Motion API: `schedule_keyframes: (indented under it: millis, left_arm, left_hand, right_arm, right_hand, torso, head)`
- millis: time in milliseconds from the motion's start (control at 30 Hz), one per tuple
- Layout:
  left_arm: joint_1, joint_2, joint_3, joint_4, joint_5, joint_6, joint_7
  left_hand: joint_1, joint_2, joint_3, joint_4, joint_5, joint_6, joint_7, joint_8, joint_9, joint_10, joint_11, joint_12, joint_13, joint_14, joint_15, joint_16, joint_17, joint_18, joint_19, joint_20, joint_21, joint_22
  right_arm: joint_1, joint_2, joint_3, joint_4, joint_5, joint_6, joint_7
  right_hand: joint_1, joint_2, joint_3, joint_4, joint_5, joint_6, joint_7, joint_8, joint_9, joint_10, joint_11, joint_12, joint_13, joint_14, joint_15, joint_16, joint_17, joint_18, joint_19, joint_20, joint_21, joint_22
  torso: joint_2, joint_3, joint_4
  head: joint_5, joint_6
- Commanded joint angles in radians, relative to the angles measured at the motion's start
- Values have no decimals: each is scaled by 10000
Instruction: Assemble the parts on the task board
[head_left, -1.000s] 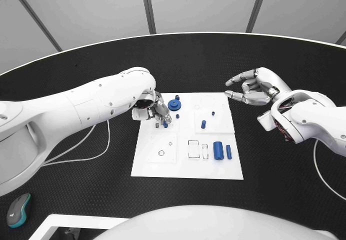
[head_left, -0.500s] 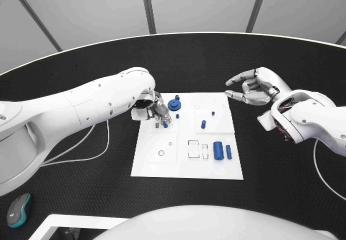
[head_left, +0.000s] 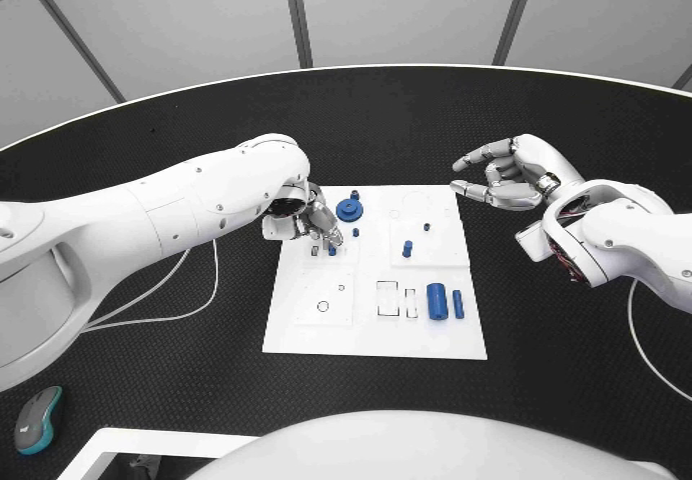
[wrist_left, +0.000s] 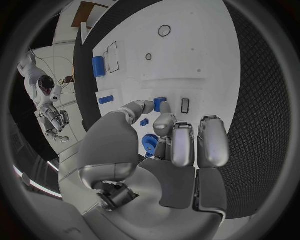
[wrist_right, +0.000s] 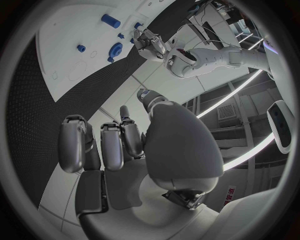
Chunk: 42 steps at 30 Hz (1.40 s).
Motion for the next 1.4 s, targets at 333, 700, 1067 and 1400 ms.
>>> schedule_keyframes:
  millis: [333, 700, 1067, 1400]
  left_arm:
    - [0, -127, 2, 57, 0, 118, -394]
    - [1, -391, 6, 296, 2, 12, -397]
    - [6, -782, 33, 751, 13, -326, -360]
    - [84, -1144, 287, 1147, 164, -550, -326]
  left_hand:
    - [-194, -38, -457, 606, -953, 97, 53, -118, -74, -38, 29, -9, -29, 606, -66, -49, 1021, -85, 16, -25, -63, 2]
    - [-17, -106, -1102, 1360, -2796, 164, 71, -151, -84, -53, 49, 17, -92, 609, -49, -52, 1031, -86, 32, -14, -81, 18]
    - [54, -99, -1192, 1501, -3004, 167, 72, -150, -78, -83, 52, -27, -166, 611, -48, -51, 1034, -77, 17, -13, -105, -24]
    - [126, -85, -1192, 1510, -3014, 161, 65, -147, -72, -110, 48, -71, -225, 610, -49, -54, 1032, -71, 7, -15, -118, -49]
  right_arm:
    - [0, 17, 0, -61, 0, -10, 6]
    - [-1, 58, 0, -168, 0, -43, 28]
    - [-12, 106, -1, -318, 0, -51, 58]
    - [-33, 142, -2, -418, 0, -47, 73]
  right_hand:
    - [35, -41, 7, 62, 53, 28, 5, 22, -17, 24, 1, -21, 686, 672, -65, -53, 1135, 159, 192, -68, -60, 937]
    - [21, -42, 3, 72, 53, 22, 7, 20, -19, 27, 3, -16, 690, 673, -64, -51, 1138, 159, 192, -68, -60, 937]
    - [0, -42, -3, 89, 54, 14, 8, 18, -21, 31, 4, -12, 695, 674, -63, -50, 1141, 157, 195, -67, -57, 940]
    - [-8, -41, -6, 96, 55, 11, 8, 17, -23, 27, 4, -17, 690, 672, -62, -56, 1134, 158, 194, -66, -62, 937]
  torso:
    - [-21, 0, 3]
    - [-25, 1, -3]
    - [-39, -12, -7]
    - [-19, -19, 8]
  head:
    - [9, 1]
    - [50, 1]
    - [43, 29]
    - [55, 160]
